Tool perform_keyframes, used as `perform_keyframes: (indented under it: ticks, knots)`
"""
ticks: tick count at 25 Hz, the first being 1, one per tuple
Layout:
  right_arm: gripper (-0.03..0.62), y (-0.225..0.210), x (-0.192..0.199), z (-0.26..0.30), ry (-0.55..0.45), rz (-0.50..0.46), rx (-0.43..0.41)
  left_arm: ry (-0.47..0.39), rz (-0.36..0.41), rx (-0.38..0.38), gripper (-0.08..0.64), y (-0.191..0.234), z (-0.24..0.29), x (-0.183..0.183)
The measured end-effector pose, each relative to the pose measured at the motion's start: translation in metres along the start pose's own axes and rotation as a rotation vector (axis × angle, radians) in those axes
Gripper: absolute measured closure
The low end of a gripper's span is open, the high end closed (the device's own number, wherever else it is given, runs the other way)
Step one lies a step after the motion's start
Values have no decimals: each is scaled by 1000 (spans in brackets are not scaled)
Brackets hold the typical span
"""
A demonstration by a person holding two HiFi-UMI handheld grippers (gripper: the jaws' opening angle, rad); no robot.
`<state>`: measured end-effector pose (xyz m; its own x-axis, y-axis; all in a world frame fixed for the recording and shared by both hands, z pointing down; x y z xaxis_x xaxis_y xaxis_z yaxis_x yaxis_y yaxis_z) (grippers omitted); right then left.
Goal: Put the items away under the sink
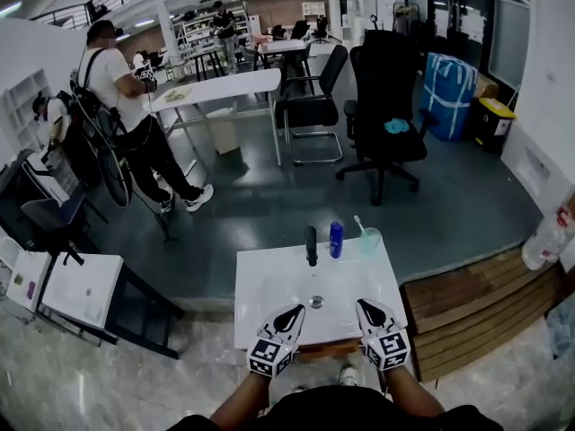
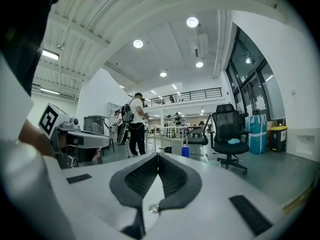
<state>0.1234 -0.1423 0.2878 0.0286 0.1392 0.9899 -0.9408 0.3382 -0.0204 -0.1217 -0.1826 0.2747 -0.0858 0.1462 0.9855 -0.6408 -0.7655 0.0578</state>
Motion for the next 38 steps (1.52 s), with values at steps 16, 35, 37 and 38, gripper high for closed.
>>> perform_keyframes:
  ticks: [16,35,37,38]
  knots:
    - [572,-81,20,38,96,-40,56,21,-12,-108,538,6,61,1]
    - [395,-172,73,132,251,-20,132,78,-85,-172,538,16,105,17]
    - [341,-181,80,147,265,10,136,93,-86,-181,538,20,107,22]
    - [312,-185,83,155,270,24,138,99,-85,-185,538,20,107,23]
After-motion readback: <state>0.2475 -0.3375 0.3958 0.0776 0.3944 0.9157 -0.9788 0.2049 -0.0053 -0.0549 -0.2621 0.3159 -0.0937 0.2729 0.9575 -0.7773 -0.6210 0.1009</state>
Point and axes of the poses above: the fingertips, and each gripper's own axes: z forward along the fingers, y to its left, x out of its underside, the point moved 9 cm from there along -z, backward along the fingers, and after that the axes turned 1 degree about x, right-handed, at the moved point
